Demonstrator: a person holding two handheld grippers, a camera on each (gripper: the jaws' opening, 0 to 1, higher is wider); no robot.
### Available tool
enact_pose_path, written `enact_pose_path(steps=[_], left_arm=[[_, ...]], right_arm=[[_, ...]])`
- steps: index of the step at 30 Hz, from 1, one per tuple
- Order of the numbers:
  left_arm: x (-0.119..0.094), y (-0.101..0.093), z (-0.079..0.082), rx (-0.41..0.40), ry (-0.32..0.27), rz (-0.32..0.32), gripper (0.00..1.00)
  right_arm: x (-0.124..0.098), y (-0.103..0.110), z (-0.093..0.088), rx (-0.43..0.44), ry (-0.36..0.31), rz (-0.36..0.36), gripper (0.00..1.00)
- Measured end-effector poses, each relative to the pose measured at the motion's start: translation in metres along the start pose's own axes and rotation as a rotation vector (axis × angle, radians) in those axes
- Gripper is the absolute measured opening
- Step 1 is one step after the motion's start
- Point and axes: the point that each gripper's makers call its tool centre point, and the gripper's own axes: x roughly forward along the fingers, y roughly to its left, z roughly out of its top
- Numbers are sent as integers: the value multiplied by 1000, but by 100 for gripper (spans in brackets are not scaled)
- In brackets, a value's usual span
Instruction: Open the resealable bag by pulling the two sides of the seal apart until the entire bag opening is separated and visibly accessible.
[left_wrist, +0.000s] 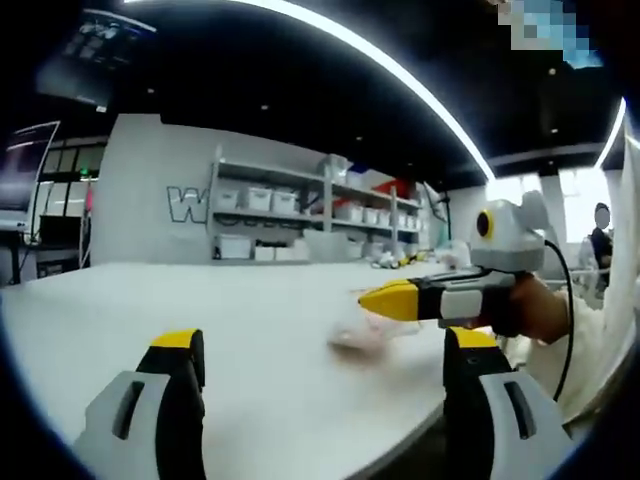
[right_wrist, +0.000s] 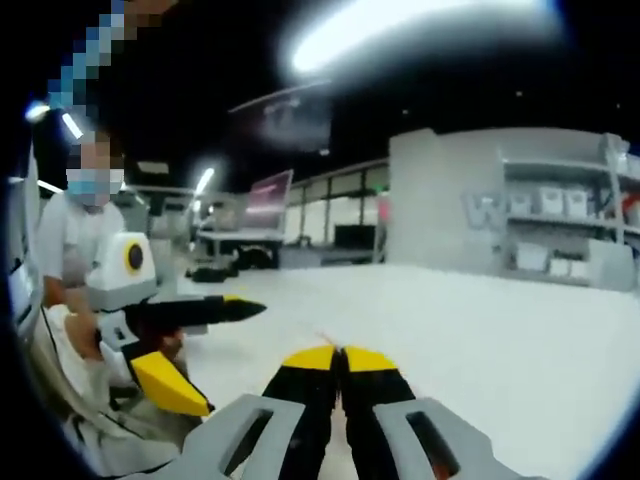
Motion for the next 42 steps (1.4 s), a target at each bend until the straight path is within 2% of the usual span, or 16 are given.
enact_pose_path(steps=[6,11,42], left_arm=[[-1,2,1,-3,-4,6,99],[-1,3,0,-11,-5,8,98],[2,1,0,-11,-1,-7,97]], right_arm=[[-2,-7,18,-31,-34,-15,0],[-2,-9,26,-35,-50,-11,0],[-3,-6,52,-94,-97,8,0]])
